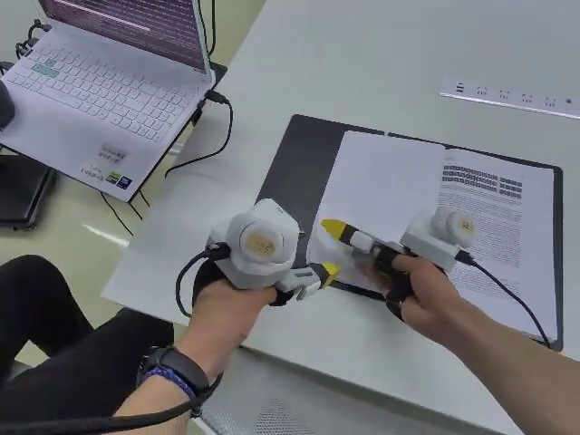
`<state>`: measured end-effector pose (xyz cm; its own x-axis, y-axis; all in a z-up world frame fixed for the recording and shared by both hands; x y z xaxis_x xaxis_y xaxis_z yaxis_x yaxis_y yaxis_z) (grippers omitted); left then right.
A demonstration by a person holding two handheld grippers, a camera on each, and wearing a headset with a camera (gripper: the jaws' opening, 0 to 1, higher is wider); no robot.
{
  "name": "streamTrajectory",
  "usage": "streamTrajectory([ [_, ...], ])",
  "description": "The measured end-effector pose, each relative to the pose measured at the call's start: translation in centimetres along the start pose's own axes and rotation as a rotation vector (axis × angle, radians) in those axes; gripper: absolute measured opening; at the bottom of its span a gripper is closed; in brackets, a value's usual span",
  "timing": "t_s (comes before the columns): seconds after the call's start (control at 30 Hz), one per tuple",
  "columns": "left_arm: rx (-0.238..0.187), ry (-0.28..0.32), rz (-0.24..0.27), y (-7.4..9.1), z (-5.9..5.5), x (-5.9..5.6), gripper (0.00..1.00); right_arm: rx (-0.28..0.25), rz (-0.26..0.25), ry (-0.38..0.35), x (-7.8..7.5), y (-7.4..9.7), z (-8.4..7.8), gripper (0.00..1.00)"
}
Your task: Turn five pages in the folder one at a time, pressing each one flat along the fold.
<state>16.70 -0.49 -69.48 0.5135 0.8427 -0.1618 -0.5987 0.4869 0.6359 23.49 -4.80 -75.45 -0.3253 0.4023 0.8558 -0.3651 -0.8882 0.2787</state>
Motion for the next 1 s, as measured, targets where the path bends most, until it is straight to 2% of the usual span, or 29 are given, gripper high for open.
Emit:
streamTrajectory([
  [0.2,0.009,-0.002,-0.009,-1.2,0.4,0.7,0.28,-0.008,0.000,0.068,1.3,2.8,0.5,0.26],
  [0.37,0.015,-0.023,-0.035,-2.7,0.9,0.9,0.23,-0.036,-0.024,0.109,1.5,4.6,1.8,0.28],
  [0.5,0.022,-0.035,-0.043,-3.7,1.0,1.0,0.15,-0.057,-0.048,0.124,0.9,6.1,3.0,0.27],
  [0.67,0.072,-0.003,-0.042,-4.8,-0.4,1.4,0.08,-0.087,-0.076,0.128,0.1,7.5,4.3,0.26],
  [0.8,0.093,0.030,-0.028,-5.0,-1.7,1.8,0.02,-0.088,-0.089,0.164,-0.5,8.2,5.0,0.24],
  [1.0,0.165,0.029,-0.014,-5.7,-4.0,2.0,0.00,-0.078,-0.114,0.203,-1.5,8.5,5.4,0.22],
])
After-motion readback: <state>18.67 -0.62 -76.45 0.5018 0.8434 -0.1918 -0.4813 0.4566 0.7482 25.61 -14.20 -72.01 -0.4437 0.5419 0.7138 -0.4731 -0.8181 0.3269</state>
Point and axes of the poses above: the centre of the closed fingertips' face, and the gripper's own axes: y roughly backward along the fingers, x roughly to its left, z roughly out of its top, the point moved 3 cm from there along y, roughly backward along the fingers, and after that the axes turned 2 degrees about -z, right-handed, at the moved point
